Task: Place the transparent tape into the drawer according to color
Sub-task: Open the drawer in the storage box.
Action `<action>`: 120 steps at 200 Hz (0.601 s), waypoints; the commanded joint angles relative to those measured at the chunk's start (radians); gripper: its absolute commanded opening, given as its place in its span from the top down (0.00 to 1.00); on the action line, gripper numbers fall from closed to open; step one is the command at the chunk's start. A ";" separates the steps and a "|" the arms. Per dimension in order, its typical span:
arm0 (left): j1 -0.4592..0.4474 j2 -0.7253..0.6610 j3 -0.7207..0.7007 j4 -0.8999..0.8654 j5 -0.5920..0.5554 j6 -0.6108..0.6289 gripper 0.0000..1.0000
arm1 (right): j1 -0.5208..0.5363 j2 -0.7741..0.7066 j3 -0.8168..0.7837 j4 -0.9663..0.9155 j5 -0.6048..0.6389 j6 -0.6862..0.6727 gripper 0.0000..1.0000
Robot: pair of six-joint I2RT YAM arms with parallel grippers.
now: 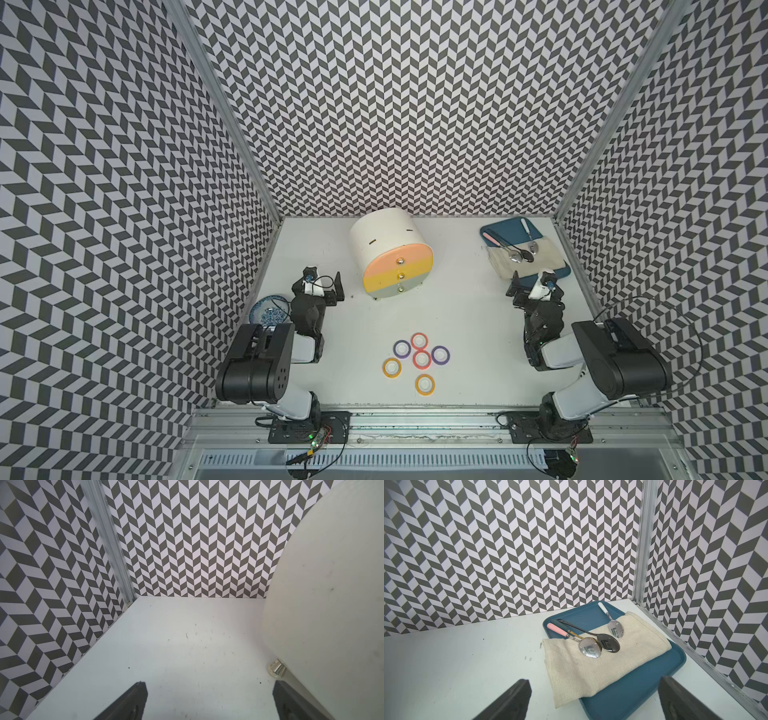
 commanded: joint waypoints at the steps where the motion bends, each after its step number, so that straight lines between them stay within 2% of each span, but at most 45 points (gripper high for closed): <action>1: -0.003 -0.002 0.005 0.018 0.004 0.003 0.00 | -0.003 -0.006 0.007 0.030 -0.003 0.008 0.00; 106: -0.008 -0.002 0.005 0.020 0.000 0.006 0.00 | -0.002 -0.006 0.007 0.031 -0.003 0.007 0.00; 120: -0.015 -0.009 0.006 0.013 -0.036 0.003 0.00 | -0.002 -0.009 0.001 0.041 -0.010 0.000 0.00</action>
